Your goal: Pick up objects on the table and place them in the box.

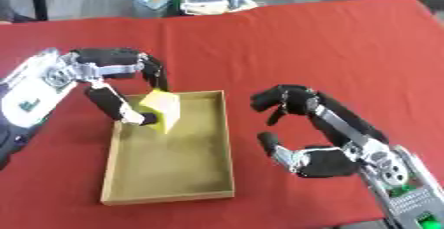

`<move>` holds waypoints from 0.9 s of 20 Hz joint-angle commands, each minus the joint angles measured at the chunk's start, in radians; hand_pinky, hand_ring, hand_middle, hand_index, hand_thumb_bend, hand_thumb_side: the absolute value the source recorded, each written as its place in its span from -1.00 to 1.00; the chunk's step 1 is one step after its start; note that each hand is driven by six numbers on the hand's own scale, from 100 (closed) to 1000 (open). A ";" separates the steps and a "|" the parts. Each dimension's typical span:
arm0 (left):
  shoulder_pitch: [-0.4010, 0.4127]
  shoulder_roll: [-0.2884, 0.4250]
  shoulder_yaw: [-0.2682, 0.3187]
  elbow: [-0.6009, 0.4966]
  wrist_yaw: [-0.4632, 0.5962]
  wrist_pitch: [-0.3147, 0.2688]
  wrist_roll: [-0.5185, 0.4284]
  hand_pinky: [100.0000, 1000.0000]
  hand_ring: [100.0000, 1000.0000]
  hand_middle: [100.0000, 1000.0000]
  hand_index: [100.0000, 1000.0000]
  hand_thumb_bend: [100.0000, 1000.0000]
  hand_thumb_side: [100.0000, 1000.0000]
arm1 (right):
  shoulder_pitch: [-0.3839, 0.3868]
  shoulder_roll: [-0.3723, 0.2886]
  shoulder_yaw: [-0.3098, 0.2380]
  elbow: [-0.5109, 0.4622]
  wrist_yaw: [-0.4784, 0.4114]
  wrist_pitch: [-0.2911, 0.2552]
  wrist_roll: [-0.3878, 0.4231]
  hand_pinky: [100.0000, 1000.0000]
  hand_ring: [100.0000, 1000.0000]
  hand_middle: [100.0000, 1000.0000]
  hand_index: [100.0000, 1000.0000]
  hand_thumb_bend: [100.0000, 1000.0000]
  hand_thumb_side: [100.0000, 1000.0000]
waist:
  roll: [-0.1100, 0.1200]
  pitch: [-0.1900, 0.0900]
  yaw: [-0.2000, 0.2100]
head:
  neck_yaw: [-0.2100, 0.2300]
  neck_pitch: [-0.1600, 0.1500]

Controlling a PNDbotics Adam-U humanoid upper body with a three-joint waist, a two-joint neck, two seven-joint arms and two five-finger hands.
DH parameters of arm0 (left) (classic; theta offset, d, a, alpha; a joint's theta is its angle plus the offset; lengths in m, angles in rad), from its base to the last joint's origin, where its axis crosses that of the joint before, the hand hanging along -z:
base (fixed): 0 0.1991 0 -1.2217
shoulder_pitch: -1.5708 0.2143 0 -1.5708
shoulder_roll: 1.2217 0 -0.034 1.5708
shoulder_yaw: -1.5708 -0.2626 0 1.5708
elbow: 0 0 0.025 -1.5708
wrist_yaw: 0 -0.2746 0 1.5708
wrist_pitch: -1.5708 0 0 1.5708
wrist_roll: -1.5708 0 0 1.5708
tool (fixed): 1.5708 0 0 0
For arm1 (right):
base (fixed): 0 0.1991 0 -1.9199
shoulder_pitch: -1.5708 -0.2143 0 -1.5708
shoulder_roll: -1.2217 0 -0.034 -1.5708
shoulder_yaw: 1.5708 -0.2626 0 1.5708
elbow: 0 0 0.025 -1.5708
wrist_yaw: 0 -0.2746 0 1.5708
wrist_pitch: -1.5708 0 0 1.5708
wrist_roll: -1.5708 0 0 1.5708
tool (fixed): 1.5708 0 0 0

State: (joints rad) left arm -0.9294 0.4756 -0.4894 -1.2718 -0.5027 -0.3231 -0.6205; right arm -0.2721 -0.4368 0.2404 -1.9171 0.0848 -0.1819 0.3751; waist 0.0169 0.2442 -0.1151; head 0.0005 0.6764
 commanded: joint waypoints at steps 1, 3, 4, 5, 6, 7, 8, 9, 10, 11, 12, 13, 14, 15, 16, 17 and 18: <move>-0.012 0.016 0.005 -0.015 -0.014 -0.005 -0.001 0.39 0.34 0.37 0.52 -0.14 -0.31 | -0.008 -0.018 -0.004 -0.008 -0.009 -0.003 0.007 0.15 0.49 0.38 0.66 -0.84 -0.31 | -0.001 -0.015 0.002 | -0.002 -0.006; -0.011 0.017 0.007 -0.019 -0.024 -0.005 -0.004 0.41 0.37 0.40 0.54 -0.10 -0.29 | -0.009 -0.018 -0.004 -0.008 -0.010 -0.004 0.008 0.15 0.49 0.38 0.66 -0.84 -0.31 | -0.001 -0.016 0.003 | -0.002 -0.006; -0.010 0.018 0.008 -0.023 -0.028 -0.006 -0.003 0.41 0.36 0.39 0.54 -0.08 -0.29 | -0.010 -0.018 -0.004 -0.009 -0.010 -0.004 0.007 0.15 0.49 0.38 0.66 -0.84 -0.31 | -0.001 -0.017 0.003 | -0.002 -0.005; -0.010 0.020 0.011 -0.027 -0.030 -0.006 0.002 0.39 0.34 0.37 0.53 -0.16 -0.23 | -0.011 -0.017 -0.005 -0.009 -0.009 -0.005 0.006 0.15 0.49 0.38 0.66 -0.85 -0.27 | -0.002 -0.018 0.004 | -0.002 -0.005; -0.008 0.022 0.015 -0.032 -0.030 -0.004 0.007 0.39 0.33 0.36 0.53 -0.10 -0.29 | -0.012 -0.017 -0.007 -0.010 -0.008 -0.006 0.003 0.15 0.49 0.38 0.65 -0.83 -0.31 | -0.002 -0.019 0.005 | -0.003 -0.006; -0.007 0.025 0.018 -0.038 -0.028 -0.002 0.012 0.38 0.32 0.34 0.53 -0.10 -0.28 | -0.013 -0.017 -0.008 -0.011 -0.008 -0.006 0.001 0.15 0.49 0.38 0.65 -0.83 -0.31 | -0.003 -0.020 0.006 | -0.002 -0.006; -0.005 0.029 0.025 -0.047 -0.023 0.002 0.019 0.38 0.31 0.33 0.53 -0.12 -0.29 | -0.014 -0.018 -0.009 -0.011 -0.006 -0.006 -0.001 0.15 0.49 0.38 0.65 -0.83 -0.31 | -0.003 -0.022 0.007 | -0.003 -0.006; -0.004 0.034 0.032 -0.057 -0.017 0.007 0.025 0.38 0.30 0.32 0.52 -0.14 -0.29 | -0.014 -0.019 -0.011 -0.012 -0.005 -0.006 -0.004 0.15 0.49 0.38 0.65 -0.83 -0.31 | -0.004 -0.023 0.009 | -0.003 -0.006; -0.001 0.039 0.042 -0.070 -0.009 0.014 0.033 0.37 0.29 0.31 0.52 -0.16 -0.29 | -0.015 -0.020 -0.012 -0.013 -0.004 -0.006 -0.006 0.15 0.49 0.38 0.65 -0.83 -0.31 | -0.004 -0.025 0.011 | -0.003 -0.007; 0.002 0.046 0.051 -0.085 0.001 0.022 0.041 0.37 0.28 0.29 0.52 -0.16 -0.28 | -0.015 -0.020 -0.014 -0.013 -0.003 -0.006 -0.008 0.15 0.49 0.38 0.65 -0.83 -0.31 | -0.005 -0.026 0.013 | -0.003 -0.007; 0.006 0.054 0.062 -0.102 0.012 0.032 0.049 0.36 0.27 0.28 0.51 -0.19 -0.28 | -0.015 -0.021 -0.015 -0.013 -0.002 -0.006 -0.010 0.15 0.49 0.38 0.65 -0.83 -0.31 | -0.006 -0.027 0.016 | -0.003 -0.007; 0.011 0.061 0.072 -0.119 0.024 0.042 0.055 0.36 0.27 0.27 0.50 -0.19 -0.28 | -0.015 -0.021 -0.017 -0.013 0.000 -0.006 -0.013 0.15 0.49 0.38 0.65 -0.83 -0.31 | -0.006 -0.028 0.018 | -0.004 -0.006; 0.017 0.069 0.084 -0.138 0.038 0.053 0.062 0.35 0.25 0.26 0.50 -0.20 -0.28 | -0.014 -0.022 -0.019 -0.013 0.001 -0.006 -0.015 0.15 0.49 0.38 0.65 -0.83 -0.31 | -0.007 -0.029 0.021 | -0.003 -0.006; 0.024 0.079 0.096 -0.159 0.052 0.065 0.069 0.35 0.25 0.24 0.50 -0.21 -0.28 | -0.014 -0.022 -0.020 -0.013 0.002 -0.006 -0.017 0.15 0.49 0.38 0.65 -0.83 -0.31 | -0.007 -0.029 0.024 | -0.003 -0.006; 0.034 0.089 0.108 -0.180 0.068 0.078 0.076 0.34 0.24 0.23 0.50 -0.22 -0.27 | -0.014 -0.022 -0.022 -0.013 0.003 -0.006 -0.019 0.16 0.49 0.38 0.65 -0.83 -0.31 | -0.008 -0.029 0.026 | -0.003 -0.005; 0.044 0.098 0.120 -0.201 0.083 0.090 0.084 0.34 0.23 0.22 0.49 -0.22 -0.27 | -0.013 -0.023 -0.023 -0.013 0.004 -0.006 -0.021 0.16 0.49 0.38 0.65 -0.83 -0.31 | -0.008 -0.029 0.027 | -0.003 -0.005; 0.057 0.108 0.135 -0.223 0.099 0.102 0.093 0.33 0.22 0.21 0.49 -0.23 -0.27 | -0.012 -0.022 -0.024 -0.013 0.005 -0.006 -0.023 0.15 0.49 0.38 0.65 -0.83 -0.31 | -0.010 -0.029 0.028 | -0.004 -0.007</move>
State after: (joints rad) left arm -0.8597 0.5478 -0.3829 -1.4571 -0.4234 -0.2360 -0.5368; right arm -0.2731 -0.4374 0.2274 -1.9171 0.0862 -0.1865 0.3579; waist 0.0097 0.2347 -0.0869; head -0.0025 0.6763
